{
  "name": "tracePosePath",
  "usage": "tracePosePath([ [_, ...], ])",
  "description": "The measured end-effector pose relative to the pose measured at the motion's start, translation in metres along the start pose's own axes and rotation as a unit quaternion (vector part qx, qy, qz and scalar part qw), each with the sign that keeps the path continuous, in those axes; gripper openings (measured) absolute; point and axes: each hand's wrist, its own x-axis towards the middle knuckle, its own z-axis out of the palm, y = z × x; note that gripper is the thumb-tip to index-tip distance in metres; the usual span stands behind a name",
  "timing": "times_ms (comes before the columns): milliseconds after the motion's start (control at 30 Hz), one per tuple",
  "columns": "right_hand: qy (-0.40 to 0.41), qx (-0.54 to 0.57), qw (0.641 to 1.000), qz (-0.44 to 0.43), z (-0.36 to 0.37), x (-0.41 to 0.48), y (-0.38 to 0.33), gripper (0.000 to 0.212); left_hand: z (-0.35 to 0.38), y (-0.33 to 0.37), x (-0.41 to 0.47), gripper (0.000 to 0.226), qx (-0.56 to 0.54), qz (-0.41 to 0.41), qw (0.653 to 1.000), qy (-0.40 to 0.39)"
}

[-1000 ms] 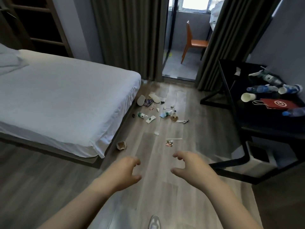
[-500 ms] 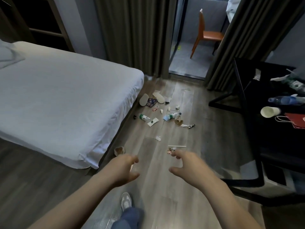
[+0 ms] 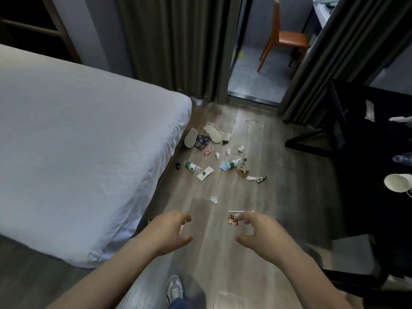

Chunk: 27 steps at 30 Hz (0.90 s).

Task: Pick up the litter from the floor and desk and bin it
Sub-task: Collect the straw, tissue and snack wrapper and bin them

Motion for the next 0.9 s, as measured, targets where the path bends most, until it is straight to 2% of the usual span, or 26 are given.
tracePosePath([
  [367, -0.019, 0.001, 0.999, 0.031, -0.048, 0.115, 0.035, 0.046, -0.037, 0.007, 0.136, 0.046, -0.009, 0.021, 0.999, -0.026],
  [700, -0.063, -0.014, 0.998, 0.010, -0.101, 0.259, 0.121, 0.052, -0.026, 0.052, 0.273, 0.045, -0.032, -0.062, 0.996, -0.047],
  [900, -0.073, -0.037, 0.997, -0.013, -0.089, 0.346, 0.160, 0.056, 0.007, 0.043, 0.353, 0.044, -0.031, -0.095, 0.993, -0.058],
])
